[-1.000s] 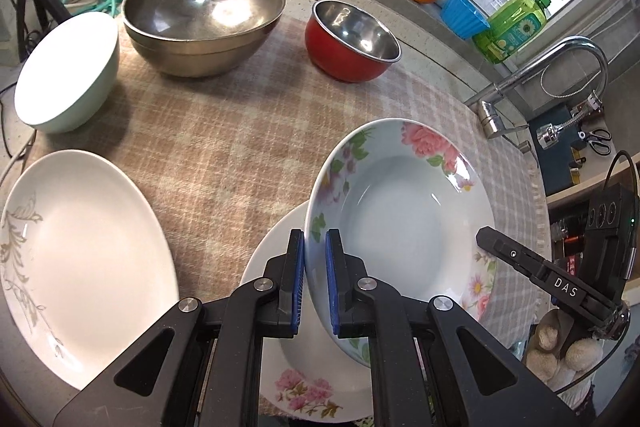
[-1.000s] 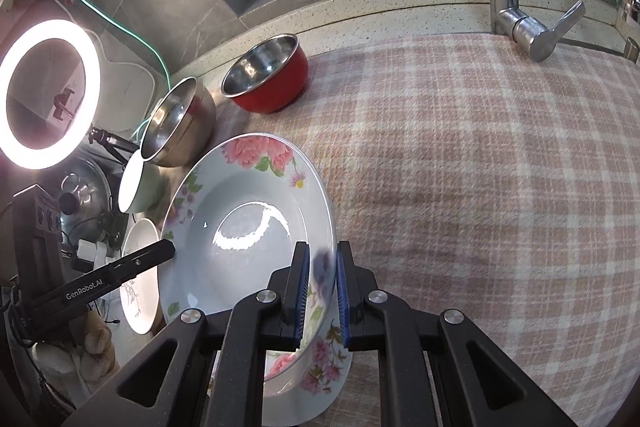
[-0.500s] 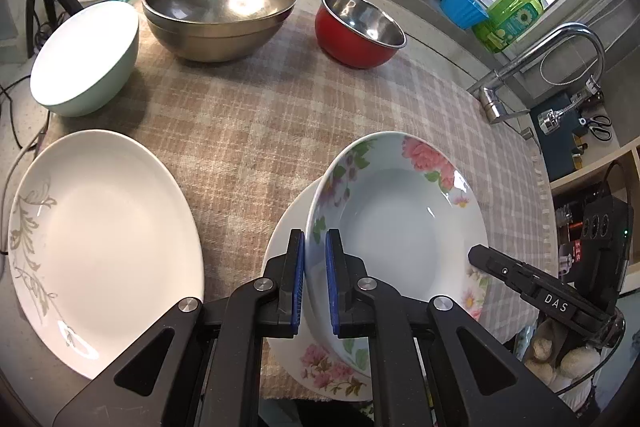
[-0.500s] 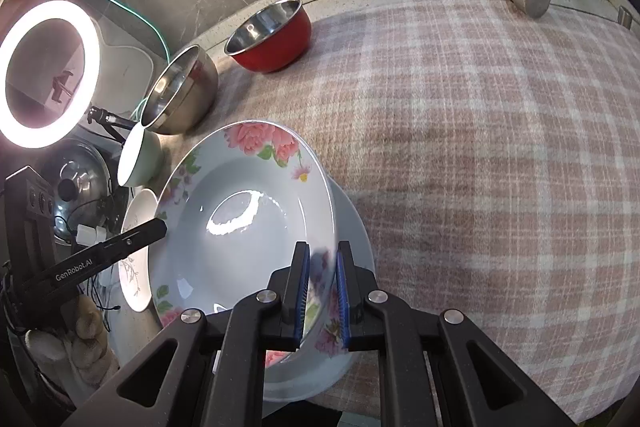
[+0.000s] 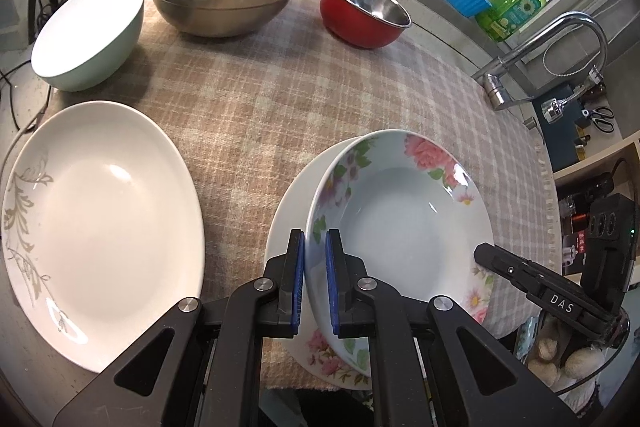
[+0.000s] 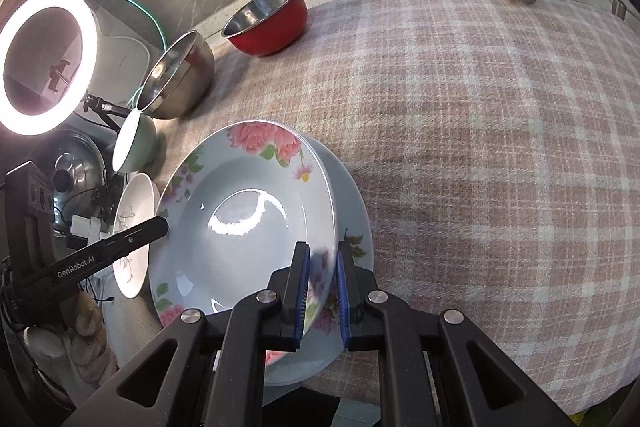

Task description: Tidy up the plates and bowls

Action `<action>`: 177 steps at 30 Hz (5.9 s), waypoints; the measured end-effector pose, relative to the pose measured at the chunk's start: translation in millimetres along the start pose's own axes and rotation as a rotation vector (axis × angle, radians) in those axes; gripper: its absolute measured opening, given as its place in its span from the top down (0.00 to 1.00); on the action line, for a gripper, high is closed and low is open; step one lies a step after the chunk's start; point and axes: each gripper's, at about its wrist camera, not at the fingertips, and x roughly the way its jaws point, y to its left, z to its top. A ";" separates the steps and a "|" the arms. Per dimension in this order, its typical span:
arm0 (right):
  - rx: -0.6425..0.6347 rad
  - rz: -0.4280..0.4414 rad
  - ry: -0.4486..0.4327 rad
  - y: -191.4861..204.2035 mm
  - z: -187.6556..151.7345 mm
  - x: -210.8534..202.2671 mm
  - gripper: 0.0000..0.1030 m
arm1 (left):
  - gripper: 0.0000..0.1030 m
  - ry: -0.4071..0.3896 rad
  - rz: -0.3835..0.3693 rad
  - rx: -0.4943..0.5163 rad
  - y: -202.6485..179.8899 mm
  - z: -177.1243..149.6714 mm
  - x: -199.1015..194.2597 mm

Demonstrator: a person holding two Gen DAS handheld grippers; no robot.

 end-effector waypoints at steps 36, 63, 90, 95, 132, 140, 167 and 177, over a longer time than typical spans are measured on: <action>-0.042 -0.044 0.024 4.7 -5.4 6.6 0.88 | 0.90 0.012 0.043 0.053 -1.0 -7.4 10.3; -0.163 -0.137 0.022 21.9 -9.5 8.1 0.76 | 0.86 0.019 0.050 0.102 -5.8 -7.7 11.2; -0.170 -0.084 -0.124 46.2 12.0 -23.0 0.64 | 0.86 -0.112 0.045 -0.039 32.9 -9.6 -43.6; -0.248 -0.041 -0.131 74.3 16.6 -21.2 0.64 | 0.86 -0.151 0.073 -0.121 61.7 -16.9 -63.2; -0.390 0.075 0.170 203.9 44.6 118.3 0.73 | 0.86 -0.162 0.171 -0.437 201.1 -55.9 -81.7; -0.403 0.063 0.209 209.3 42.1 131.4 0.80 | 0.86 -0.148 0.159 -0.425 199.4 -50.0 -73.6; -0.437 0.039 0.239 220.6 37.9 144.9 0.93 | 0.93 -0.113 0.148 -0.423 198.8 -47.1 -57.8; -0.437 0.031 0.221 221.6 36.2 143.7 0.93 | 0.93 -0.122 0.157 -0.416 196.0 -46.0 -59.9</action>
